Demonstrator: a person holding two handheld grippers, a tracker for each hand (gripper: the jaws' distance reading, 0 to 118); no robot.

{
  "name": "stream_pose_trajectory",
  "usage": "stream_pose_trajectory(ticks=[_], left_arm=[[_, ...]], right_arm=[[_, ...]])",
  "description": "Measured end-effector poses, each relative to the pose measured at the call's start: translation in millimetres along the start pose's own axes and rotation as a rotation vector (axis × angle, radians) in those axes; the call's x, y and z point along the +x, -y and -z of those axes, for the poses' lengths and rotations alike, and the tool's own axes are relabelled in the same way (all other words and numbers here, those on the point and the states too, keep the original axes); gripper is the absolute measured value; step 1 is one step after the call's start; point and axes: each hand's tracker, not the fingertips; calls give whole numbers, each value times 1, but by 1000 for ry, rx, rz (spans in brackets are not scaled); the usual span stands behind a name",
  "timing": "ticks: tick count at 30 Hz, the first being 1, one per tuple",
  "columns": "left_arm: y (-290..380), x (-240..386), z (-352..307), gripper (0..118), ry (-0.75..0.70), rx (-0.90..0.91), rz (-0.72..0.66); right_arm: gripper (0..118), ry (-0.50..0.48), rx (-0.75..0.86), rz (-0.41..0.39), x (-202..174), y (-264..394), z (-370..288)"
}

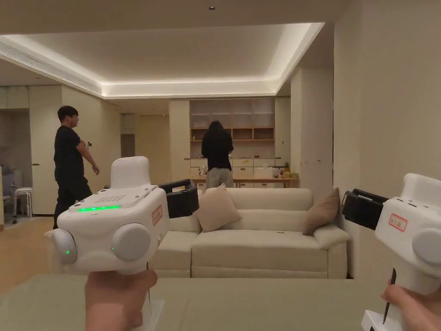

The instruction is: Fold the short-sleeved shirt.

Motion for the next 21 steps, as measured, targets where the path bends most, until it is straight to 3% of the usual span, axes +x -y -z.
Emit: stream_pose_trajectory(ticks=[2,5,6,7,8,10,11,12,14,16,19,21], left_arm=[[3,3,2,116,-29,8,73],[4,-1,5,116,-8,5,58],[6,-7,5,116,28,11,4],[10,-21,6,116,104,39,-142],[16,-35,7,116,203,67,-335],[51,-78,13,116,311,87,-922],[75,-92,18,117,327,82,-1192],[106,-99,21,117,295,81,-1472],[166,-102,16,117,185,32,-1928],[215,-87,4,117,152,130,-2241],[263,-66,-18,117,80,160,-2468],[280,-52,-38,117,-119,181,-2622]], right_arm=[[118,8,-11,-29,-3,7,5],[118,3,-47,-60,-5,14,13],[118,32,-68,-100,-9,14,16],[118,78,-51,-204,-20,12,14],[118,94,3,-379,-34,10,10],[118,160,160,-1003,-86,30,2],[118,146,195,-1249,-103,45,1],[118,85,192,-1441,-118,65,0],[118,10,142,-1752,-130,106,4],[118,48,231,-2065,-123,146,8],[118,10,365,-2359,-107,193,7],[118,-12,454,-2505,-92,215,8]])
